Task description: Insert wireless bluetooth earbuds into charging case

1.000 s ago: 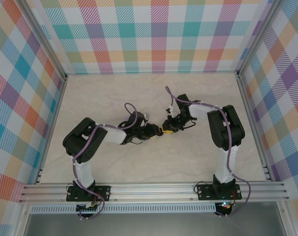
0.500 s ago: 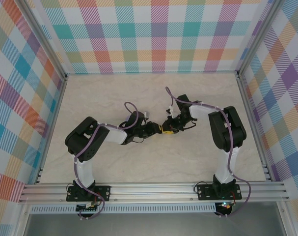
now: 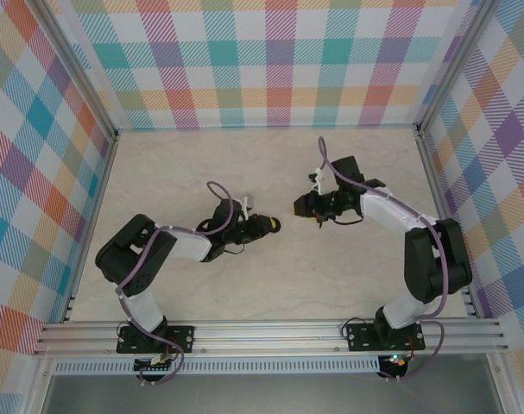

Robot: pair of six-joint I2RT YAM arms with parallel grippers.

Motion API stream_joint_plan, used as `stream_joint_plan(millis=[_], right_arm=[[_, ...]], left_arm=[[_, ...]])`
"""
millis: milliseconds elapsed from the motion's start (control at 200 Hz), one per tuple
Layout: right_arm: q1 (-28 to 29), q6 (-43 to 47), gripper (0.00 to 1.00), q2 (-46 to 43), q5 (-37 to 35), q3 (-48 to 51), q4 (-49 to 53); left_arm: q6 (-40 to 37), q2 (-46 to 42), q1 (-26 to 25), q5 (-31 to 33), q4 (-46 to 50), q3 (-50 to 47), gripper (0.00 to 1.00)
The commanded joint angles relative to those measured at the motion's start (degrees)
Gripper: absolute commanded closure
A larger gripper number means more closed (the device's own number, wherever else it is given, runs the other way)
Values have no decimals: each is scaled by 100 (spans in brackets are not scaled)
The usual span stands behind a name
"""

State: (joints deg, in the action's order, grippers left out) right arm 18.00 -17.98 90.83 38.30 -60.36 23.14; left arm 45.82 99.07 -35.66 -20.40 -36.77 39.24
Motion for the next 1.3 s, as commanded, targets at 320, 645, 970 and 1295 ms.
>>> stream_joint_plan(millis=[320,645,970,1295], right_arm=[[-253,-196,45,-1376,1644,568,-1613],[-159,-189,43,-1492,2282,431,-1772],[157,-73,49,-1320,2357,223,-1728],[339,-48,55,-1219,2430,114,-1764]], left_arm=[[-1100,-2108,77,-984,-665,61,90],[-1137,-2363,16,-1291,-614,215,90],[-1172,-2408,-53,-1284,-569,325,91],[-1168,-2387,-87,-1238,-586,336,91]])
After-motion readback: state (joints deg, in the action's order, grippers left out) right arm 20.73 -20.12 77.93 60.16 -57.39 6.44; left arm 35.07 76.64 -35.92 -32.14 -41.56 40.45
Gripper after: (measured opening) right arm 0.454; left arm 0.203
